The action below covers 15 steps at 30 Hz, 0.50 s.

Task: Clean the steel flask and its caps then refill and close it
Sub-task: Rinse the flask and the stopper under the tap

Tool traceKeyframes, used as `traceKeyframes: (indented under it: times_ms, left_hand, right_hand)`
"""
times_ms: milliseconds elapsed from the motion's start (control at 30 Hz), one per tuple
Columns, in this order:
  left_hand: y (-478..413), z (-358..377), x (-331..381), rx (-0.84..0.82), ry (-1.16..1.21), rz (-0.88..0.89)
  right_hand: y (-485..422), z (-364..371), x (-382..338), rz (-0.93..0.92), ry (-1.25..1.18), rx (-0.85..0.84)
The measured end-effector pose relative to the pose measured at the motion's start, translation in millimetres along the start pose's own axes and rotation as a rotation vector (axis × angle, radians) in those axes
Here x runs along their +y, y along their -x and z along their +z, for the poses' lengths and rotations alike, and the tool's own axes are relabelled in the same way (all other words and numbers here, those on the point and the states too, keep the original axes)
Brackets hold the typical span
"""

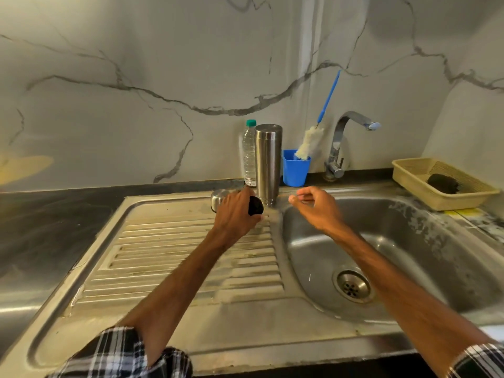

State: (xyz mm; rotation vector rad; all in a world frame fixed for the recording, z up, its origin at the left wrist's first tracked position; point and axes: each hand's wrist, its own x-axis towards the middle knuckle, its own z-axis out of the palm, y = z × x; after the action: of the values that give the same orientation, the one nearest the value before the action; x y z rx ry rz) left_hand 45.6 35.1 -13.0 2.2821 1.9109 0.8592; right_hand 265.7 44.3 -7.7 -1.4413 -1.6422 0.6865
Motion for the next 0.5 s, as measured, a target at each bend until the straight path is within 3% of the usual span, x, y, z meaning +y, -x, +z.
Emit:
traceKeyframes:
  times_ms: [233,367,500]
  left_hand:
    - [10,10,68,-0.038,0.324,0.102]
    - [-5,26,98,-0.079,0.371,0.134]
    - [-27,50,118,-0.149,0.343,0.140]
  right_hand:
    - [21,-26,10,0.289,-0.573,-0.426]
    - [16,-47,29,0.297,-0.747,-0.397]
    - [3,-65,50,0.329,-0.773,-0.208]
